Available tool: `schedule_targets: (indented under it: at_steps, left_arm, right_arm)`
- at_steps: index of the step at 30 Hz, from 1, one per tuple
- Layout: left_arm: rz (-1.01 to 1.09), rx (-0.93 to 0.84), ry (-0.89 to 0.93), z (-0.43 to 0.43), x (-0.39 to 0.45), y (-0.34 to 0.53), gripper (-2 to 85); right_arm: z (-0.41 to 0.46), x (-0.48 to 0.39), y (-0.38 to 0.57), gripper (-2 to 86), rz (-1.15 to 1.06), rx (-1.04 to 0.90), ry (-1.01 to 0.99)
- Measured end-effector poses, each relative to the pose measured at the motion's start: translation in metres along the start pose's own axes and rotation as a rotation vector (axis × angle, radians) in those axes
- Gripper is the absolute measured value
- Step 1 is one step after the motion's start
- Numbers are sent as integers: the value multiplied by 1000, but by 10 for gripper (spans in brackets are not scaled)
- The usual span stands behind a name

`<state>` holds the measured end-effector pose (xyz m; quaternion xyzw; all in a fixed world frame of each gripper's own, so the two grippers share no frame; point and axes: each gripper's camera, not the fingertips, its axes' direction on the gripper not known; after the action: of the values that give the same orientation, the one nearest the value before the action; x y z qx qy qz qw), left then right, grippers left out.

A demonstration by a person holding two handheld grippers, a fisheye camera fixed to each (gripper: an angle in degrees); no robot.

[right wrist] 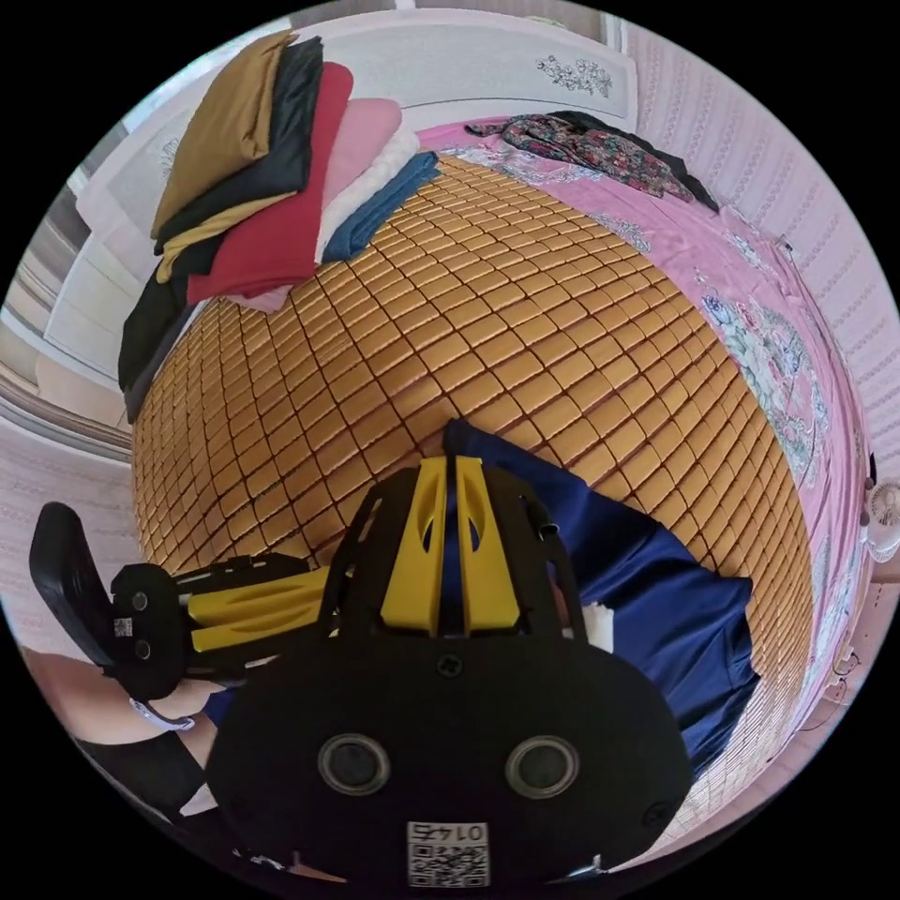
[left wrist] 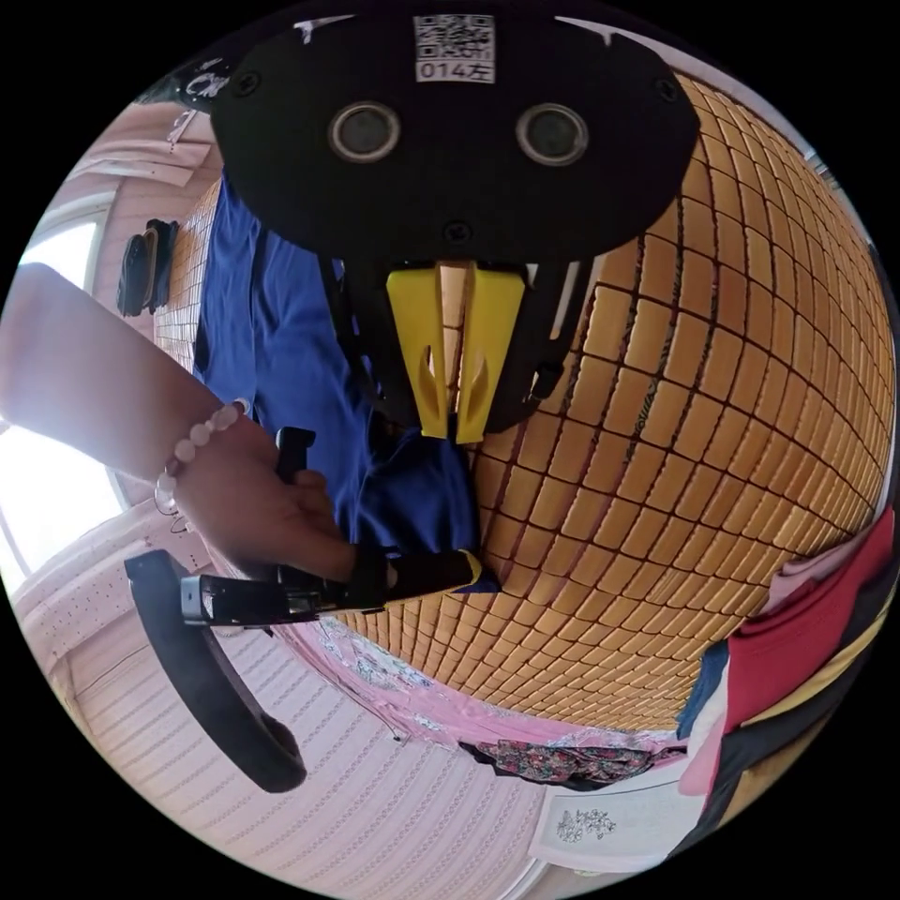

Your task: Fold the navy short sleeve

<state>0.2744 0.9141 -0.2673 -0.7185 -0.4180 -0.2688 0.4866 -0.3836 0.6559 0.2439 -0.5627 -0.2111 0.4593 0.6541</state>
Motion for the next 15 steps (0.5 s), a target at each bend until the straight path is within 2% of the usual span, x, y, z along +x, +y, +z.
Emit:
schedule_targets:
  at_steps: [4,8,15]
  left_arm:
    - [79,107,71,-23,26,-5,-4]
    - [264,156,172,-47,75,-3,23]
    - [339,-41,222,-1,130,26,51]
  right_arm:
    - [-56,46,41,12,146,194,-108]
    - [-130,87,135,25,334,355,-75]
    - [-137,142,265,81,576,230,-47]
